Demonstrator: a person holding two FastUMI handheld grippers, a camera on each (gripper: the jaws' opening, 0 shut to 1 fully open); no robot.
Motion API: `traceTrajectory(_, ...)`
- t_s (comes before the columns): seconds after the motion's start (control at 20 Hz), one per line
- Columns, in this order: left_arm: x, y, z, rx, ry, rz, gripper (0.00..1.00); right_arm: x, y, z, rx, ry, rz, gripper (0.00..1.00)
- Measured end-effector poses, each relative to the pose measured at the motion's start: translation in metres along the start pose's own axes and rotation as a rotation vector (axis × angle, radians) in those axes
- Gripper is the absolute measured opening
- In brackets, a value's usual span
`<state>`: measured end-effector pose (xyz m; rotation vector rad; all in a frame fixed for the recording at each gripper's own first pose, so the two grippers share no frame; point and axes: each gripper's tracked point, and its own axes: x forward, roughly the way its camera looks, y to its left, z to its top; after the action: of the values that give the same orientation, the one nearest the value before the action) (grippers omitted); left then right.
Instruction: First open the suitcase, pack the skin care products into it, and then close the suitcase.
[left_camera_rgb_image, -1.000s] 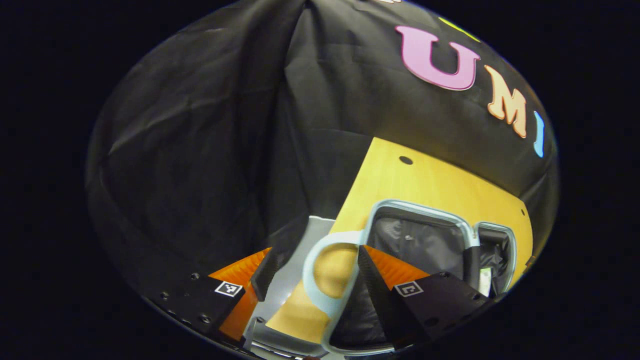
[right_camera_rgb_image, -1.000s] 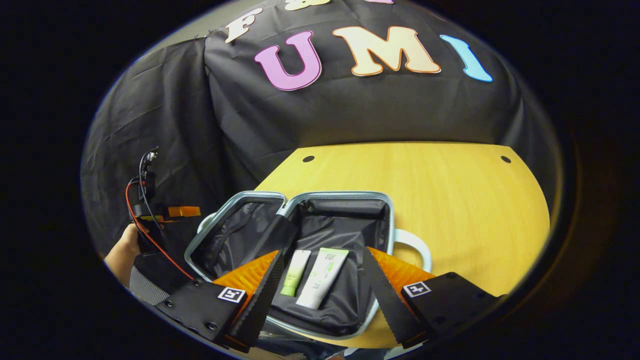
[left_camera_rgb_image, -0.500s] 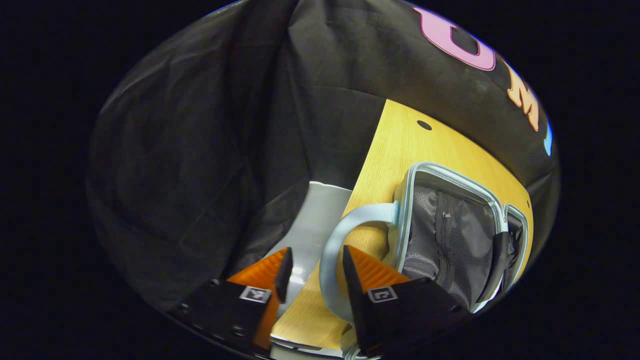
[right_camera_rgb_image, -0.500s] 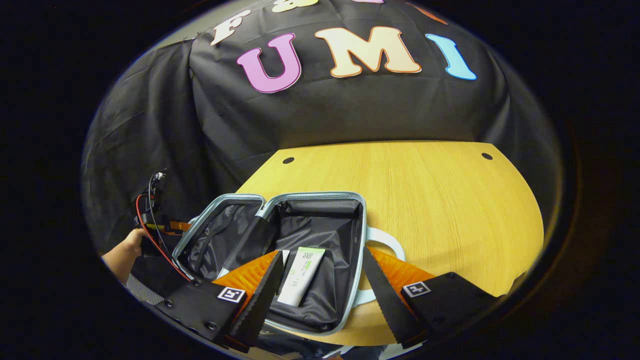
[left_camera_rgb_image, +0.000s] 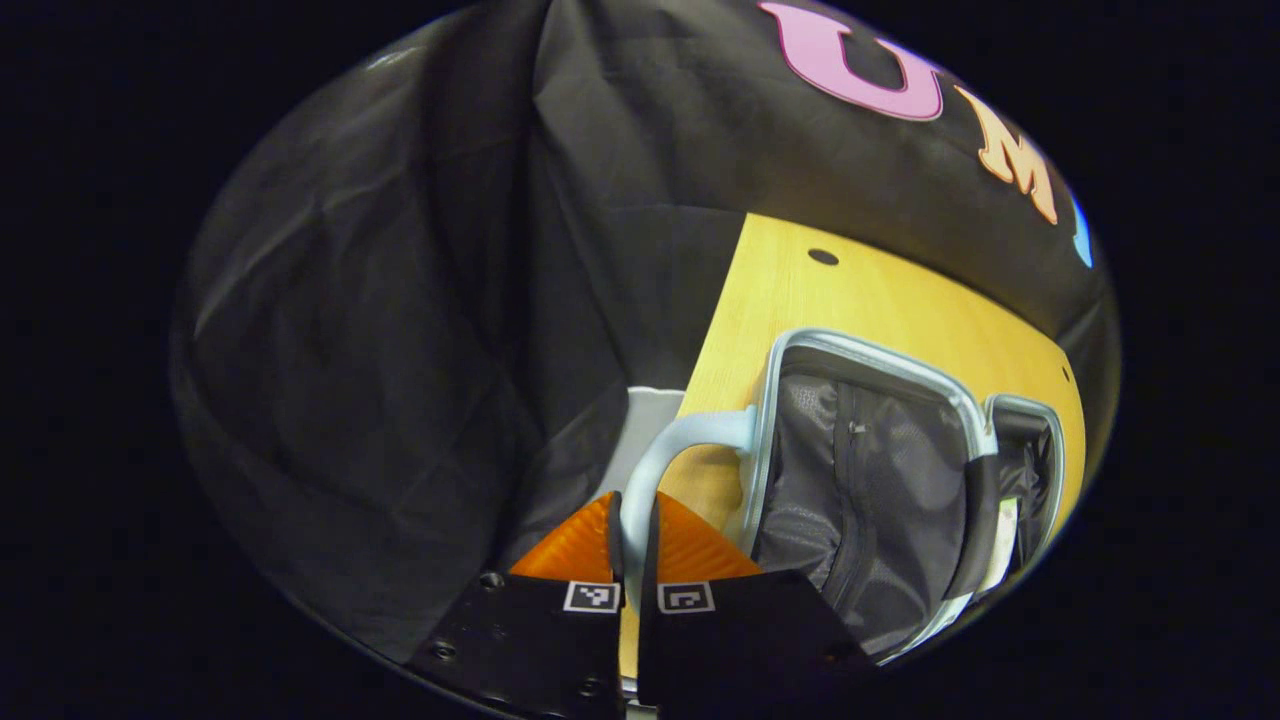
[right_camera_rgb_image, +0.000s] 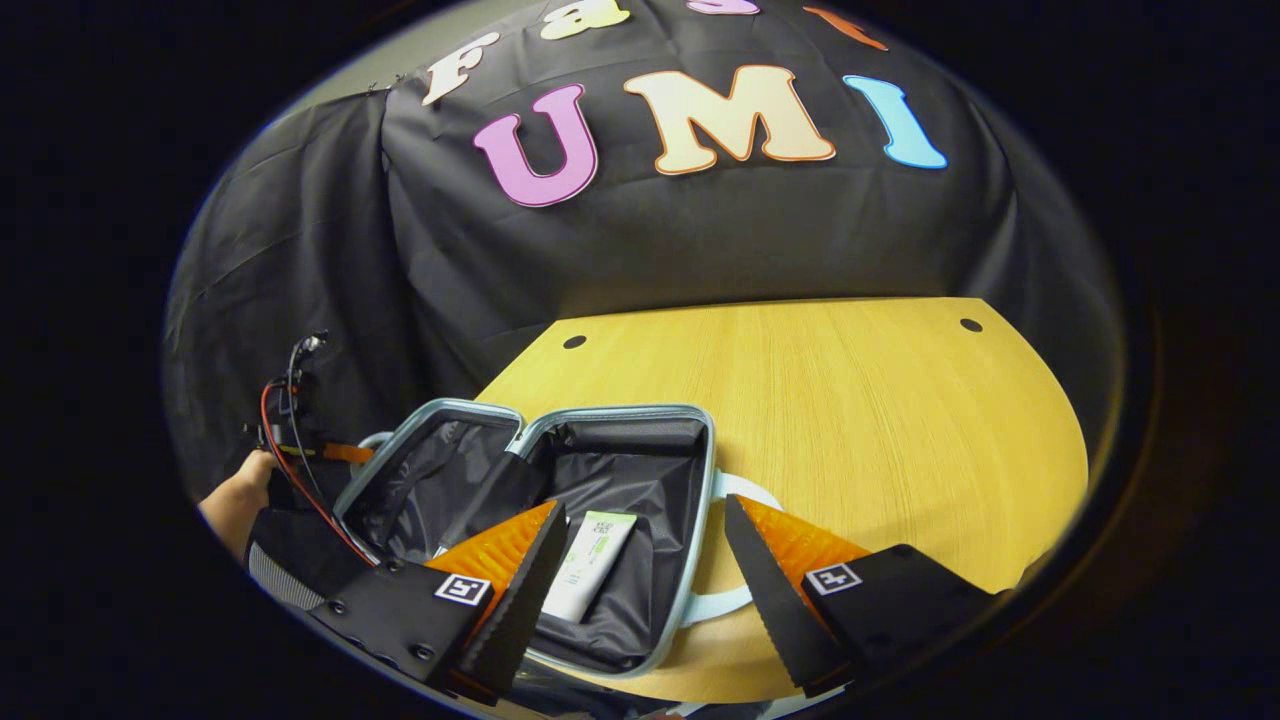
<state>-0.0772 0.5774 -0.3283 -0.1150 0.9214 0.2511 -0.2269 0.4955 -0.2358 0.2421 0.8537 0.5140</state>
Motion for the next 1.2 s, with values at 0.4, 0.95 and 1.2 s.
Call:
traceTrajectory(0.4,-0.090,-0.035,0.061,0.068,-0.157,-0.015,0.00,0.000,-0.011,0.013,-0.019,-0.036,0.071,0.98)
traceTrajectory(0.95,-0.190,-0.158,0.108,0.095,-0.309,-0.109,0.00,-0.032,-0.073,0.034,-0.089,-0.068,0.123,0.98)
traceTrajectory(1.2,-0.214,-0.233,0.113,0.144,-0.349,-0.213,0.00,-0.044,-0.097,0.038,-0.087,-0.078,0.132,0.98)
